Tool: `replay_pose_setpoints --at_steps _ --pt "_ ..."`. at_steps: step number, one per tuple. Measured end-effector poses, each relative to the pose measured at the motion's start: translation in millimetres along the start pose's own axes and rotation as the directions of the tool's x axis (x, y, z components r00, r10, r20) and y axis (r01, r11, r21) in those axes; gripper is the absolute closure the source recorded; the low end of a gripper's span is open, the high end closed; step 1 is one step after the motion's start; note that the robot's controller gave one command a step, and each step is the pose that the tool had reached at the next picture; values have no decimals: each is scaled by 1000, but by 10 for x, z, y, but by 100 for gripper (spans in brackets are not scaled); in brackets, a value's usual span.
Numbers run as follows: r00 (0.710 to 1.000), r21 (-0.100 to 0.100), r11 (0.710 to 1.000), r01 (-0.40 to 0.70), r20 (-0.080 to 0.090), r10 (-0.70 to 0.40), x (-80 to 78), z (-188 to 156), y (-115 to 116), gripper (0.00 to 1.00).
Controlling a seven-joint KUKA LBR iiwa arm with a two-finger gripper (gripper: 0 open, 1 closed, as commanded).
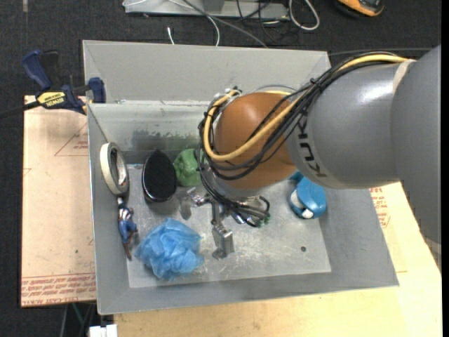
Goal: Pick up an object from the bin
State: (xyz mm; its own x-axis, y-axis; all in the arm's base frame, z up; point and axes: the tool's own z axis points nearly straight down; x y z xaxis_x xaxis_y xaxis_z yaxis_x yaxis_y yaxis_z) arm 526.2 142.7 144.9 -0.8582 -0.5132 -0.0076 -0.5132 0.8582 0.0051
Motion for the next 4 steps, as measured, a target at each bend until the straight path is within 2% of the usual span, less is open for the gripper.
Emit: replay_pose_setpoints --at_steps 1,2,3,4 --pt "998 0 998 59 4 -59 0 460 26 0" --pt "1000 2 1000 18 14 -18 -80 -149 170 0" --pt "981 2 981 196 3 -196 -773 731 634 100" --pt "981 1 981 195 3 -195 -773 731 634 100"
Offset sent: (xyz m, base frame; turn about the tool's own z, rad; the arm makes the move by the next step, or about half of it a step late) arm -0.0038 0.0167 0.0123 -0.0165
